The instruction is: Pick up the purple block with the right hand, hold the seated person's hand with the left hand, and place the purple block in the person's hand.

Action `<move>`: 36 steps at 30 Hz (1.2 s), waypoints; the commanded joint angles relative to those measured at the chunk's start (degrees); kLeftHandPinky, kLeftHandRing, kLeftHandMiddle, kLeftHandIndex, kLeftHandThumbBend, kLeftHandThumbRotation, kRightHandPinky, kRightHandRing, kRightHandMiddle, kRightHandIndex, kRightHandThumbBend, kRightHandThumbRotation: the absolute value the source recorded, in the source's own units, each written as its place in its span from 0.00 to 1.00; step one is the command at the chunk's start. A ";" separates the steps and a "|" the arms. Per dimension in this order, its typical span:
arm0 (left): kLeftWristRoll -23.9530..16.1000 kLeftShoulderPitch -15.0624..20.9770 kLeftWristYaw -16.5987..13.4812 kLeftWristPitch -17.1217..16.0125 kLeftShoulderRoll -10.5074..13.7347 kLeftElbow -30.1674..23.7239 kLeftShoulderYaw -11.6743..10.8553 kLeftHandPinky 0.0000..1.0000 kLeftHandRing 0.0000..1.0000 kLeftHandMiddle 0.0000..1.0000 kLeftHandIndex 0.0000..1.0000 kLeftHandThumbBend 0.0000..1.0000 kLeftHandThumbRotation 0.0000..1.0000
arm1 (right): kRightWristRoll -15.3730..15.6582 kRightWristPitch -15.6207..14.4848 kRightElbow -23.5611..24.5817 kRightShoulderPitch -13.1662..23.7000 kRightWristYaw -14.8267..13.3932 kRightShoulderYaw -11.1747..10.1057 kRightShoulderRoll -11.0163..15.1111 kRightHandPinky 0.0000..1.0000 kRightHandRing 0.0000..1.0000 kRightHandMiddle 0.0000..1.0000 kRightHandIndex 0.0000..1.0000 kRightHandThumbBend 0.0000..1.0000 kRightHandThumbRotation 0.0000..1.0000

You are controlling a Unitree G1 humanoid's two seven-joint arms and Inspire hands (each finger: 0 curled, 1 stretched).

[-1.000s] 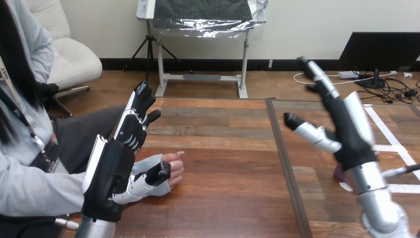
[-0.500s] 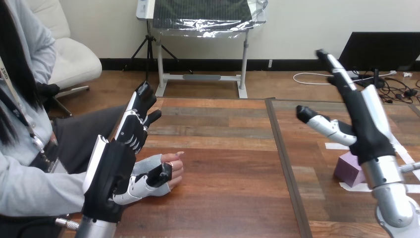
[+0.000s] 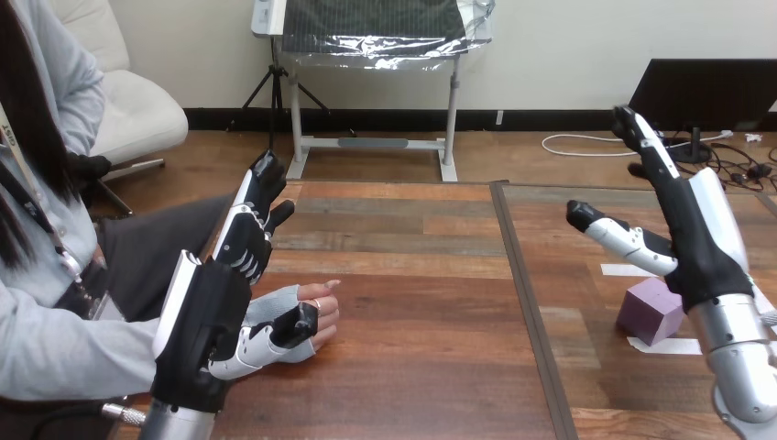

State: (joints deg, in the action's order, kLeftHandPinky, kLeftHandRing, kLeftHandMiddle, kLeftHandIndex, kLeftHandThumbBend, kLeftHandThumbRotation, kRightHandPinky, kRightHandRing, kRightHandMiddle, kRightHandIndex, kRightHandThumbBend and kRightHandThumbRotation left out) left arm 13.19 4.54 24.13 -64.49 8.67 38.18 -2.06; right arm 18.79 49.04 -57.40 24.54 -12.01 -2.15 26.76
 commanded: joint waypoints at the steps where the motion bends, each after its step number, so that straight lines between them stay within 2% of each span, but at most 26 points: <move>1: 0.70 2.13 0.34 -0.97 0.19 -0.53 -0.61 0.95 0.99 1.00 0.99 1.00 0.68 | 0.89 -0.43 -0.97 6.16 -1.29 0.52 2.38 0.86 0.94 0.93 0.97 1.00 0.81; 10: 1.73 1.72 1.33 -0.71 0.10 -1.36 -0.41 0.95 0.99 1.00 0.99 1.00 0.67 | 2.88 -3.46 -2.99 7.16 -2.89 1.23 3.95 0.84 0.93 0.92 0.95 1.00 0.82; 19: 2.45 1.20 2.07 -0.06 0.17 -2.07 -0.38 0.95 0.99 1.00 0.99 1.00 0.66 | 3.73 -5.54 -5.27 8.08 -2.98 2.23 5.44 0.83 0.92 0.91 0.95 1.00 0.83; 36: 3.27 0.78 3.35 -0.55 0.65 -2.22 -0.55 0.97 1.00 1.00 0.99 1.00 0.65 | 2.96 -9.91 -9.33 9.19 -0.46 2.59 6.45 0.80 0.92 0.90 0.94 1.00 0.74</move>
State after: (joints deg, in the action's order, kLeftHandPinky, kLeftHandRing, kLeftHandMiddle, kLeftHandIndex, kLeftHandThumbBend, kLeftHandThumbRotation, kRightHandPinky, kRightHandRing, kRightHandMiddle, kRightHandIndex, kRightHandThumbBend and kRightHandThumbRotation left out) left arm 15.42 4.20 26.91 -64.41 8.74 38.13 -2.17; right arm 22.44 40.09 -65.82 28.76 -13.18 -0.08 31.68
